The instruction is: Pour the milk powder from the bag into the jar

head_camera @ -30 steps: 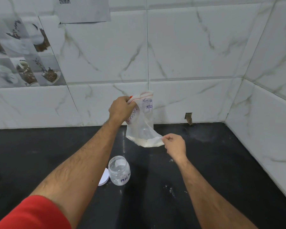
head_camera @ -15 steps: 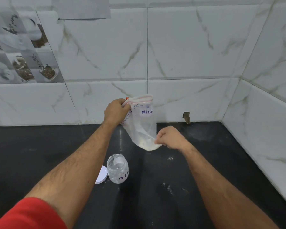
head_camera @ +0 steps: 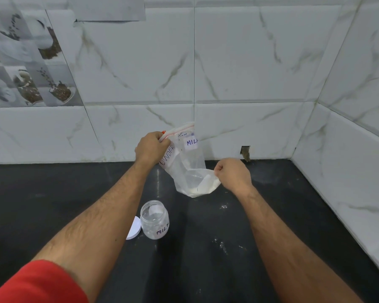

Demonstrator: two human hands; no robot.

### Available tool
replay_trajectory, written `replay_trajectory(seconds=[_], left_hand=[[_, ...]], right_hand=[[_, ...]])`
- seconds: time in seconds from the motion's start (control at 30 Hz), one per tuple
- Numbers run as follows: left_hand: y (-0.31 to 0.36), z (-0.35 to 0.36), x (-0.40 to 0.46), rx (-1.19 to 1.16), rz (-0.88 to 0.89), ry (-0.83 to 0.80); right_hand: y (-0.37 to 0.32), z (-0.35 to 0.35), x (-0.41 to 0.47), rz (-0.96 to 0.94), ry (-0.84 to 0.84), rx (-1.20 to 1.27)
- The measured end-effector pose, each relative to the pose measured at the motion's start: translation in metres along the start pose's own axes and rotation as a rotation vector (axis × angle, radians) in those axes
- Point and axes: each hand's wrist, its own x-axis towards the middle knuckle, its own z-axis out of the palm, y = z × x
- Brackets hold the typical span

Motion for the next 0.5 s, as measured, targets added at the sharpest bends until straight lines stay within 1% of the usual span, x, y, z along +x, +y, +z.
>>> replay_trajectory(seconds=[0.1, 0.2, 0.33, 0.4, 0.43, 0.5], left_hand=[[-0.003, 0.000, -0.002, -0.011, -0.021, 0.005], [-0.006, 0.000, -0.002, -0.012, -0.038, 0.007], [-0.009, 0.001, -0.004, -0.020, -0.038, 0.011], [-0.011, 0.001, -0.004, -0.026, -0.050, 0.020], [-0.012, 0.000, -0.003, -0.029, -0.056, 0.024], [-0.014, 0.000, -0.002, -0.030, -0.063, 0.033]], right_hand=[[0.000, 0.007, -0.003, 0.035, -0.090, 0.013], [0.002, 0.005, -0.001, 0.082, -0.057, 0.031], [0.004, 0.002, -0.001, 0.070, -0.141, 0.088], [0.008, 0.001, 0.000, 0.088, -0.119, 0.111], [0.009, 0.000, 0.001, 0.083, -0.119, 0.115], [0.009, -0.001, -0.002, 0.009, -0.197, 0.137]])
